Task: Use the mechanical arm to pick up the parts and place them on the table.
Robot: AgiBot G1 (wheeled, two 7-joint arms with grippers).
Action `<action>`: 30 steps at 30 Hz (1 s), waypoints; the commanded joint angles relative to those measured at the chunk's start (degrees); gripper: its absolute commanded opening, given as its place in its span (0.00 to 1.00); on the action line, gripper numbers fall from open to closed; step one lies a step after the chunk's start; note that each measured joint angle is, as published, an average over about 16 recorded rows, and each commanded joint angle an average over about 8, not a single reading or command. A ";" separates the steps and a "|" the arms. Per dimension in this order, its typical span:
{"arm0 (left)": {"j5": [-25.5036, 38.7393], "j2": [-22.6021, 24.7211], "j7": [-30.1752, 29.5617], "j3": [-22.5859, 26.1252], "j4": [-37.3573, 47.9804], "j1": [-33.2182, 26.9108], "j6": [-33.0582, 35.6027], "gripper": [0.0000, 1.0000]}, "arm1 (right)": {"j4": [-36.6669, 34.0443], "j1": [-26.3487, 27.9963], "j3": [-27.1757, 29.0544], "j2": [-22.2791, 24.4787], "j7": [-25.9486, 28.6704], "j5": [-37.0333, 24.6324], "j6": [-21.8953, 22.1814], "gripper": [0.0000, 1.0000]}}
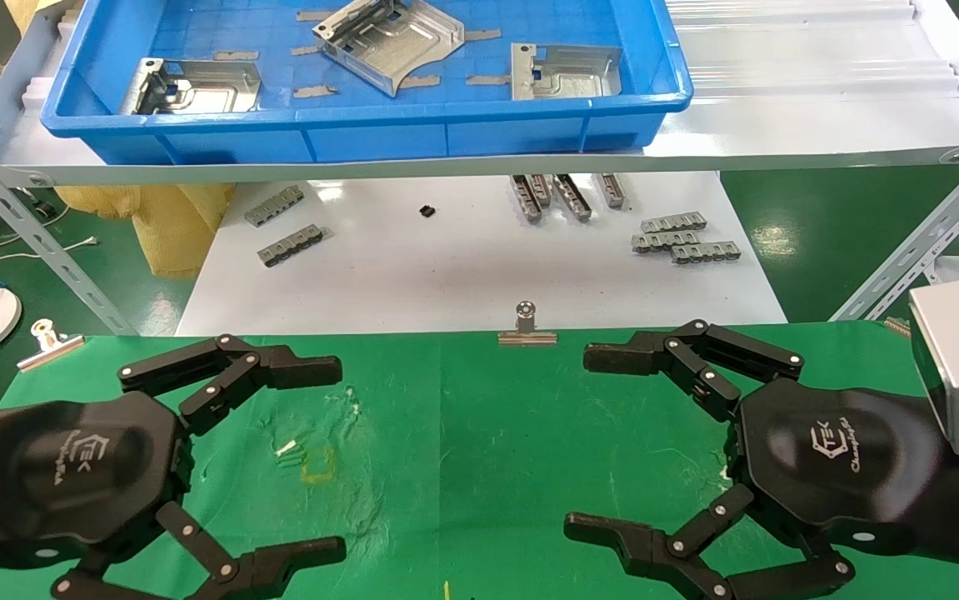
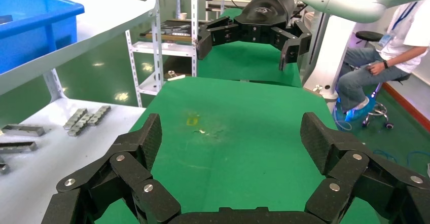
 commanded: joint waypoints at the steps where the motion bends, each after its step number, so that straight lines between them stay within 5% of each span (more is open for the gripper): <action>1: 0.00 0.00 0.00 0.00 0.00 0.00 0.00 1.00 | 0.00 0.00 0.00 0.00 0.00 0.00 0.00 1.00; 7: 0.00 0.00 0.00 0.00 0.00 0.00 0.00 1.00 | 0.00 0.00 0.00 0.00 0.00 0.00 0.00 1.00; 15: 0.00 0.00 0.00 0.00 0.00 0.00 0.00 1.00 | 0.00 0.00 0.00 0.00 0.00 0.00 0.00 0.06; 16: 0.00 0.00 0.00 0.00 0.00 0.00 0.00 1.00 | 0.00 0.00 0.00 0.00 0.00 0.00 0.00 0.00; 30: 0.00 0.00 0.00 0.00 0.00 0.00 0.00 1.00 | 0.00 0.00 0.00 0.00 0.00 0.00 0.00 0.00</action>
